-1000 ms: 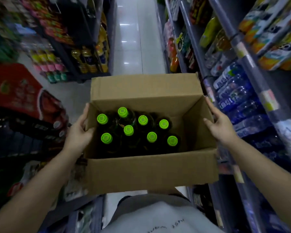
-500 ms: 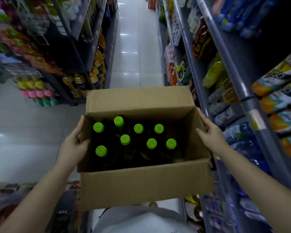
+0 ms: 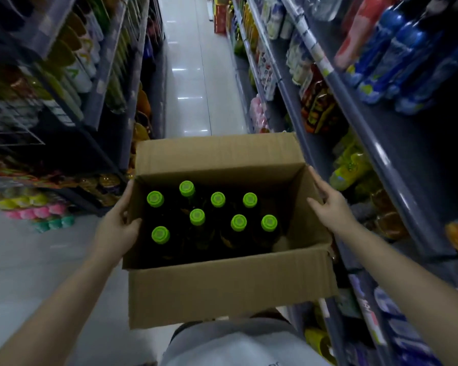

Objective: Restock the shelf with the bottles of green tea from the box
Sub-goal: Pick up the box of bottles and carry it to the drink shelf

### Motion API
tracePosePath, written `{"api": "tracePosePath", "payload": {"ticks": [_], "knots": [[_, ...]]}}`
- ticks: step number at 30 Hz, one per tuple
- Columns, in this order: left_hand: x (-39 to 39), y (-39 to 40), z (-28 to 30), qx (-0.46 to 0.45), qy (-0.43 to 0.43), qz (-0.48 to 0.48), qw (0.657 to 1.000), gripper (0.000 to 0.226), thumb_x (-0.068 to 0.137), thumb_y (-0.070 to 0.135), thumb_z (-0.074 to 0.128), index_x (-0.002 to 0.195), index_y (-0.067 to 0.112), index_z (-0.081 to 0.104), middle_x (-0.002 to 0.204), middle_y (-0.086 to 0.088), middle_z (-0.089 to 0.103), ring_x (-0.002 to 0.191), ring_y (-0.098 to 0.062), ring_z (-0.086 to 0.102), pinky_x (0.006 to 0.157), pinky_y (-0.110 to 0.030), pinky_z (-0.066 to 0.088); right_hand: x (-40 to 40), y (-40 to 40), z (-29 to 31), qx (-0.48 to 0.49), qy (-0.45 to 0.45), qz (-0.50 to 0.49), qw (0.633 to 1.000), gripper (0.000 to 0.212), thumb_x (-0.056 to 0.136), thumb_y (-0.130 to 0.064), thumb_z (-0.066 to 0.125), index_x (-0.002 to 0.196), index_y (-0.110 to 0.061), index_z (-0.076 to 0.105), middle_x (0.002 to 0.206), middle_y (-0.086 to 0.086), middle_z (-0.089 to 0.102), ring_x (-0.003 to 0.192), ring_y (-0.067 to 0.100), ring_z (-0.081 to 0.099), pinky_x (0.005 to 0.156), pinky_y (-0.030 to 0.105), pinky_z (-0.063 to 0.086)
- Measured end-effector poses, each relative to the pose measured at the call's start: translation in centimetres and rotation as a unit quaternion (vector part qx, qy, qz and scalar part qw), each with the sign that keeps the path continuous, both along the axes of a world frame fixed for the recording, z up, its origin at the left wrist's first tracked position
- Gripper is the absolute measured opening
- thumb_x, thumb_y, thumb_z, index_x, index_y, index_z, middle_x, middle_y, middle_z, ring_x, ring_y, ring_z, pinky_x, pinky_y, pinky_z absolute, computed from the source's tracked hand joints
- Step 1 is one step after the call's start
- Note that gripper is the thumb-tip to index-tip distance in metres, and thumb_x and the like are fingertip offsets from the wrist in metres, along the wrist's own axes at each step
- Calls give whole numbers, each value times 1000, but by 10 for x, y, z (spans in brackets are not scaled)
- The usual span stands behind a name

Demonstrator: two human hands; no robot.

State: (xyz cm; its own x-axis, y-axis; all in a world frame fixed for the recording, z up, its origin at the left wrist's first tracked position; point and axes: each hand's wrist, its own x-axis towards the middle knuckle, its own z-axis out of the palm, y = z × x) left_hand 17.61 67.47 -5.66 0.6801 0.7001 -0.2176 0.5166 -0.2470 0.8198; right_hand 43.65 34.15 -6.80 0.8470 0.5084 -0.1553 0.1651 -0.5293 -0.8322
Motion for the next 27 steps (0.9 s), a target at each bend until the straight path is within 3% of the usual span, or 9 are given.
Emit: {"api": "tracePosePath", "payload": {"ticks": [4,6,8,12,18,21,23,25,27], "knots": [[56,30,-5,3,-7,21,1000,83,88,2,56,135,63,25,117,2,62,105,-17,61,91,-43,52,69,47,-9,-3,-8,12,1000,79,90,0,54,136,-60,29,127,-3,61,111,31,61,95,53,49],[82,41,-4,12,0,39,999,82,88,1,56,138,58,25,119,4,59,105,-15,59,87,-35,49,102,68,-9,-13,-1,21,1000,77,90,-1,54,135,-59,30,122,-14,59,105,26,64,93,52,51],[106,54,-3,31,8,57,998,81,88,0,57,140,54,26,120,4,58,104,-16,58,84,-31,47,129,87,-6,-14,-8,31,999,76,90,-2,53,136,-57,30,122,-5,63,101,34,65,89,53,52],[147,83,0,39,31,81,995,88,86,2,58,130,70,24,116,2,61,105,-23,62,89,-40,52,181,120,1,-2,-10,47,999,73,91,-1,53,143,-45,28,130,1,60,104,16,63,92,40,53],[208,124,5,46,44,74,995,85,86,7,58,132,69,22,119,2,62,103,-23,63,87,-44,53,252,162,-5,-51,-21,61,997,78,91,-9,54,134,-66,22,102,26,65,84,50,60,73,57,55],[243,151,-1,32,39,74,996,81,86,7,59,137,61,25,117,6,58,108,-16,58,90,-37,50,278,188,-5,-52,-15,56,997,77,92,-8,53,135,-64,22,117,17,65,96,38,65,80,53,56],[267,173,-8,17,36,70,997,79,86,10,60,137,60,26,119,4,59,109,-13,57,92,-36,49,296,206,-6,-51,1,44,998,75,93,-8,52,137,-60,23,129,2,60,97,15,65,83,37,57],[292,196,-13,8,35,60,998,79,85,15,61,129,69,25,117,3,60,106,-14,58,91,-38,50,315,224,-11,-63,-3,40,997,74,94,-8,52,139,-58,22,131,-2,59,84,1,61,72,18,55],[316,220,-21,13,39,47,998,81,86,11,59,129,70,24,116,1,61,103,-17,60,90,-40,51,334,245,-13,-72,-5,30,997,74,93,-8,52,138,-59,22,127,-1,61,81,6,64,72,26,58]]}}
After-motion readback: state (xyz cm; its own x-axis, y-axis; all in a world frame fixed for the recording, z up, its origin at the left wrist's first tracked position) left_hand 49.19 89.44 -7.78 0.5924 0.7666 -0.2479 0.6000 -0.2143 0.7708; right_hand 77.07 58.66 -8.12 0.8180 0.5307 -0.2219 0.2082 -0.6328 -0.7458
